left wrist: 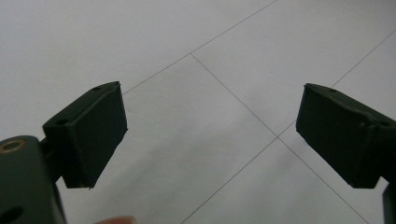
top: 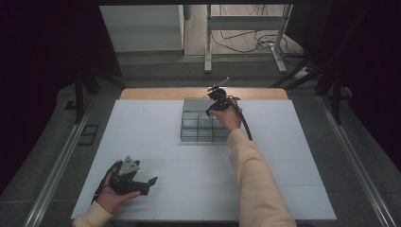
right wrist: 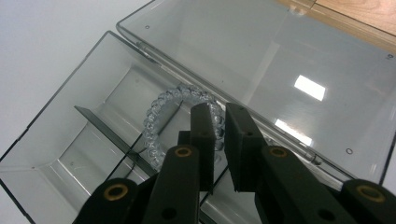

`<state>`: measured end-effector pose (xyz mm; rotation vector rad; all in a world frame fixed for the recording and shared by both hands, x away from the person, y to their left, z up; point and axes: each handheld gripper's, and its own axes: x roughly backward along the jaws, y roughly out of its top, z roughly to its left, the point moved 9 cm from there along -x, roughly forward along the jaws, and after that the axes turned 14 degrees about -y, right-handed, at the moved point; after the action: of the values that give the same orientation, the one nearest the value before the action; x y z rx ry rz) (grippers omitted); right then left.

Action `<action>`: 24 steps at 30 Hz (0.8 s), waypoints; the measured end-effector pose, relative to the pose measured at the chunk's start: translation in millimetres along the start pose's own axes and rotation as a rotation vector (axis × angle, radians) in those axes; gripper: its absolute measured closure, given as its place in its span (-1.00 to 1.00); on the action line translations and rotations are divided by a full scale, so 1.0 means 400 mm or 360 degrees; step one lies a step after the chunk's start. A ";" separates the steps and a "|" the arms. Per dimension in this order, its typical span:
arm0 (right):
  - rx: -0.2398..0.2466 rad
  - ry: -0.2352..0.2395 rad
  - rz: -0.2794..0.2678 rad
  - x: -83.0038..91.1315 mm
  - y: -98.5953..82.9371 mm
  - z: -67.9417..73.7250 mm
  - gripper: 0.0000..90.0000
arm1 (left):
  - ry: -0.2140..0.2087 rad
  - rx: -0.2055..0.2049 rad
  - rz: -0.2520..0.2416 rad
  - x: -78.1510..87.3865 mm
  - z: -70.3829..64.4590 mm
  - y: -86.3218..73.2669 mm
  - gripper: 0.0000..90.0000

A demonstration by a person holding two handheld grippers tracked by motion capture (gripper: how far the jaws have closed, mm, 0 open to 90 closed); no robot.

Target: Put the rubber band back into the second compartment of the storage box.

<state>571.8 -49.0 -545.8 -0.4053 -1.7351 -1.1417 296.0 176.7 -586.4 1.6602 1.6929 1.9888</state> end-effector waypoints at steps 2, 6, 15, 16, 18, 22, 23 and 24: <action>0.0012 0.0001 -0.0001 0.000 -0.001 0.002 0.81 | 0.0000 0.0000 0.0000 0.000 0.000 0.000 -0.79; 0.0018 0.0000 0.0004 0.000 -0.004 0.005 0.81 | 0.0000 -0.0001 -0.0001 0.000 0.000 0.000 -0.79; 0.0035 -0.0004 -0.0007 0.000 -0.006 0.005 0.27 | -0.0001 0.0000 0.0001 0.000 0.000 0.000 -0.79; 0.0033 -0.0012 -0.0014 0.004 -0.004 0.006 0.24 | -0.0001 -0.0001 0.0001 -0.001 0.000 0.000 -0.79; 0.0046 -0.0017 -0.0011 0.008 -0.005 0.007 0.19 | 0.0000 -0.0003 0.0002 -0.001 -0.001 0.000 -0.79; 0.0045 -0.0032 0.0002 0.009 -0.008 0.003 0.12 | 0.0000 -0.0002 0.0001 0.000 -0.001 0.000 -0.79; 0.0043 -0.0032 0.0004 0.009 -0.009 0.003 0.12 | 0.0000 -0.0003 0.0001 -0.001 0.000 0.000 -0.79; 0.0042 -0.0032 0.0007 0.009 -0.009 0.003 0.11 | -0.0001 -0.0002 0.0002 -0.001 -0.001 0.000 -0.79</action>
<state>566.8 -50.8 -544.5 -0.4055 -1.7641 -1.1139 296.0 176.2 -586.7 1.6622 1.6901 1.9893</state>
